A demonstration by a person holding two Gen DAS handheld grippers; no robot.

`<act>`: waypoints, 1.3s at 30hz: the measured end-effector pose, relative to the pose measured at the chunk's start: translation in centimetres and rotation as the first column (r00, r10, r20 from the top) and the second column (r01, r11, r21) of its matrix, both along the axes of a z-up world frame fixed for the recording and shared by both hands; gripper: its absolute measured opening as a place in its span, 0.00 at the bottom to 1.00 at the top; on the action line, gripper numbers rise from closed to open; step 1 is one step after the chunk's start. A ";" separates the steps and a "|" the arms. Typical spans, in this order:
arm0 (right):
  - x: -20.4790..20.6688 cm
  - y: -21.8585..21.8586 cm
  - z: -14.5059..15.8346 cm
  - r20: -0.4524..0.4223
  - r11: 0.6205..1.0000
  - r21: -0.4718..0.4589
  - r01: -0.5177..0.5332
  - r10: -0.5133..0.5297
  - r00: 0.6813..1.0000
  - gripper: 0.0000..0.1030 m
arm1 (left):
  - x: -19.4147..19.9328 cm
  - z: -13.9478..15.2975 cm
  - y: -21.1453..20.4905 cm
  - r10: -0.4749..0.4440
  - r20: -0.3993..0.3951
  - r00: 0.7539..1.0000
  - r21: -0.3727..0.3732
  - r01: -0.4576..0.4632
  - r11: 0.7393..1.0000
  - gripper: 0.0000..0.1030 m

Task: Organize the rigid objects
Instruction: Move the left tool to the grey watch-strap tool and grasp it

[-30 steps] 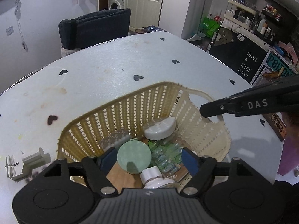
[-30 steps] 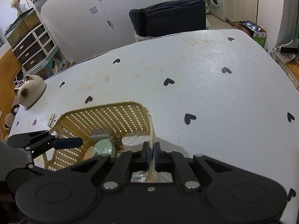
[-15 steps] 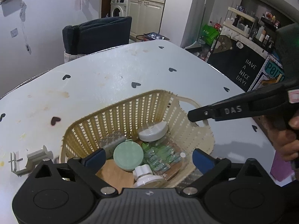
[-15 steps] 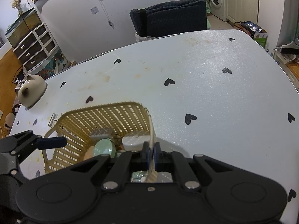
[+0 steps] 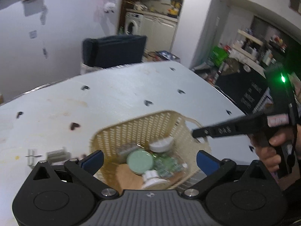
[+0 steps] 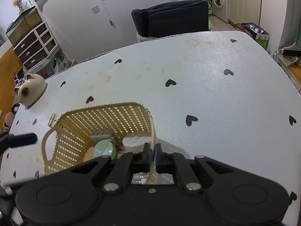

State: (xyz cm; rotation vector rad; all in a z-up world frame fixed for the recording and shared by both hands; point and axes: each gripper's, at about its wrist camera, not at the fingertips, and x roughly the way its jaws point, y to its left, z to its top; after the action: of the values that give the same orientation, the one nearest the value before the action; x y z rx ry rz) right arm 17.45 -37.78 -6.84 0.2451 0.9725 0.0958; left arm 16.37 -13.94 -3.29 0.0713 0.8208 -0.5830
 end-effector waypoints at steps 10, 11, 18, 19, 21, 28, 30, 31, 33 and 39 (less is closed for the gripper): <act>0.0 0.0 0.0 -0.001 1.000 -0.001 -0.001 0.001 1.000 0.05 | 3.4 0.3 6.3 0.230 0.067 0.971 0.017 -0.232 0.973 1.00; 0.0 0.1 0.0 -0.001 1.000 -0.002 -0.001 0.001 1.000 0.05 | 3.8 0.1 7.0 0.253 0.072 0.965 0.021 -0.255 0.967 1.00; 0.1 0.0 -0.1 -0.002 1.000 -0.001 -0.001 0.001 1.000 0.05 | 6.4 -2.9 10.4 0.320 0.112 0.941 0.084 -0.330 0.940 1.00; 0.1 0.0 -0.1 -0.003 1.000 0.000 -0.001 0.001 1.000 0.05 | 6.7 -3.5 10.8 0.322 0.122 0.939 0.094 -0.334 0.938 0.98; 0.1 0.0 -0.1 -0.004 1.000 0.000 0.000 0.000 1.000 0.05 | 7.4 -4.9 11.4 0.325 0.118 0.938 0.128 -0.339 0.932 0.91; 0.1 0.0 -0.1 -0.009 1.000 0.001 0.003 -0.003 1.000 0.05 | 9.3 -9.1 12.6 0.308 0.083 0.948 0.195 -0.319 0.928 0.74; 0.2 0.0 -0.1 -0.011 1.000 -0.001 0.004 -0.004 1.000 0.05 | 9.8 -9.9 12.7 0.297 0.078 0.952 0.207 -0.307 0.929 0.73; 0.2 0.0 -0.1 -0.011 1.000 -0.001 0.004 -0.004 1.000 0.05 | 10.0 -10.1 12.7 0.290 0.076 0.954 0.209 -0.300 0.931 0.72; 0.3 0.0 0.0 -0.013 1.000 -0.002 0.006 -0.006 1.000 0.05 | 10.4 -10.6 12.8 0.272 0.080 0.959 0.205 -0.283 0.937 0.72; 0.5 0.1 -0.2 -0.022 1.000 -0.006 0.010 -0.010 1.000 0.05 | 11.4 -11.2 13.3 0.240 0.090 0.967 0.197 -0.254 0.947 0.66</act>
State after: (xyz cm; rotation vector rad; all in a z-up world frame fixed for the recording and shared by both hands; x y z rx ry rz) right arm 17.92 -37.65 -7.06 0.2460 0.9930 0.0815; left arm 27.80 -0.67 -14.50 0.1747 0.8105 -0.2556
